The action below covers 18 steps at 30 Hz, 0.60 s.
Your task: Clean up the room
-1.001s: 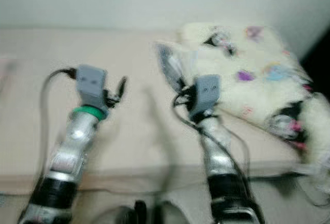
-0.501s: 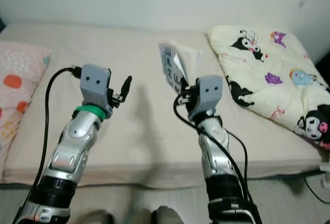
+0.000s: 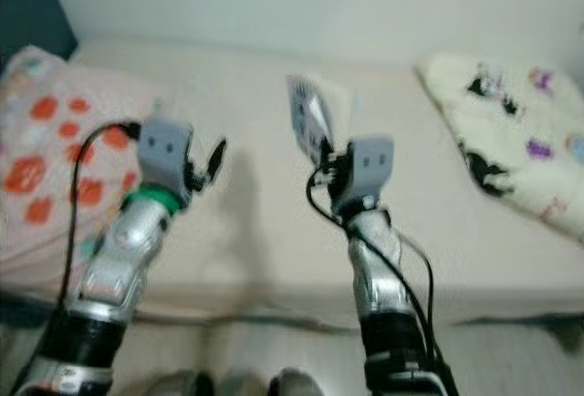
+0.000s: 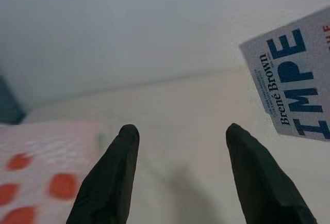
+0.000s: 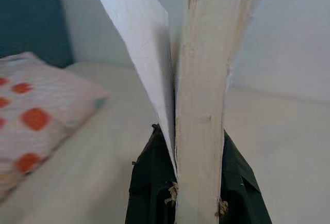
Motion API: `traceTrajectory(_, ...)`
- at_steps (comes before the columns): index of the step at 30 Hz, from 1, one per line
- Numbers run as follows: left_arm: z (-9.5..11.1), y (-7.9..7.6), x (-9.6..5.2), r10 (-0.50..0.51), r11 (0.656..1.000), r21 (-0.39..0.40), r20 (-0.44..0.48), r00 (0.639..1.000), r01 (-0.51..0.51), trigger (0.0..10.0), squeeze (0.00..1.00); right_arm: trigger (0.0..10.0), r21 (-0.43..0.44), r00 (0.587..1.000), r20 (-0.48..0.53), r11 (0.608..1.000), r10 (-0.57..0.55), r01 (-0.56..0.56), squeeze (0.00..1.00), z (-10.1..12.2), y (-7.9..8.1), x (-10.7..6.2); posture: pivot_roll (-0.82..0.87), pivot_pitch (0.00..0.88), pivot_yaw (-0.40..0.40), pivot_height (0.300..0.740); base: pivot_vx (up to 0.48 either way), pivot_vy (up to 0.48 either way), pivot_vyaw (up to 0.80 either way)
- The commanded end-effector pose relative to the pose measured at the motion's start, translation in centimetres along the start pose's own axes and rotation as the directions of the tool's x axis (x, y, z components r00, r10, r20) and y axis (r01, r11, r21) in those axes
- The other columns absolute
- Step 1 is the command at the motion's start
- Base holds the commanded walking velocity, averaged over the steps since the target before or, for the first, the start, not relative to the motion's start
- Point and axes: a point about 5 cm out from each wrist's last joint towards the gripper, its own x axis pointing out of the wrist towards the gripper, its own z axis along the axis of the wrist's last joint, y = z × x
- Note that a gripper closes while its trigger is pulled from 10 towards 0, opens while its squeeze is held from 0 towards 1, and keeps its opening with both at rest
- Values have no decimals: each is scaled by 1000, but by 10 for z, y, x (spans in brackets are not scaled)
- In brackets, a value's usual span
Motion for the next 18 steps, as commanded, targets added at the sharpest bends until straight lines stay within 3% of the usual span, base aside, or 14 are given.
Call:
traceTrajectory(1,-2,-9,-1,-30,1000,-2,-3,1000,30,10000,0,10000,-6,999,32,1000,-11,11,0,6,-4,0,8,5,2,740,0,-480,0)
traceTrajectory(4,-2,-8,0,-33,999,-4,-4,999,33,10000,0,10000,-6,999,31,1000,-12,12,0,6,-4,0,8,5,3,740,0,-480,0)
traceTrajectory(8,-2,-10,-1,-47,999,-18,-7,999,47,10000,0,10000,-5,999,31,1000,-14,14,0,5,-4,0,8,5,4,740,0,-133,0)
traceTrajectory(18,-2,-11,0,-53,998,-37,-9,999,52,10000,0,10000,-4,999,32,1000,-14,14,0,5,-3,1,8,4,8,740,0,480,0)
